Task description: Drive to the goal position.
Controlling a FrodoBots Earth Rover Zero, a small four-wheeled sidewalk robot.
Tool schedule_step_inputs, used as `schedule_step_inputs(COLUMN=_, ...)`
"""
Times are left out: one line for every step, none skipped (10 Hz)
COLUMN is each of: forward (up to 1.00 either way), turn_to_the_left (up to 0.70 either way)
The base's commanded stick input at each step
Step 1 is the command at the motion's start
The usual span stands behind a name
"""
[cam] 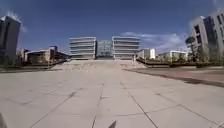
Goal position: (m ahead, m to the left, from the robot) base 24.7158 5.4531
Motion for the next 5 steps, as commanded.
schedule_step_inputs(forward=0.55, turn_to_the_left=-0.01)
schedule_step_inputs(forward=0.55, turn_to_the_left=-0.01)
schedule_step_inputs(forward=0.55, turn_to_the_left=-0.01)
schedule_step_inputs(forward=0.55, turn_to_the_left=-0.01)
schedule_step_inputs(forward=0.55, turn_to_the_left=-0.01)
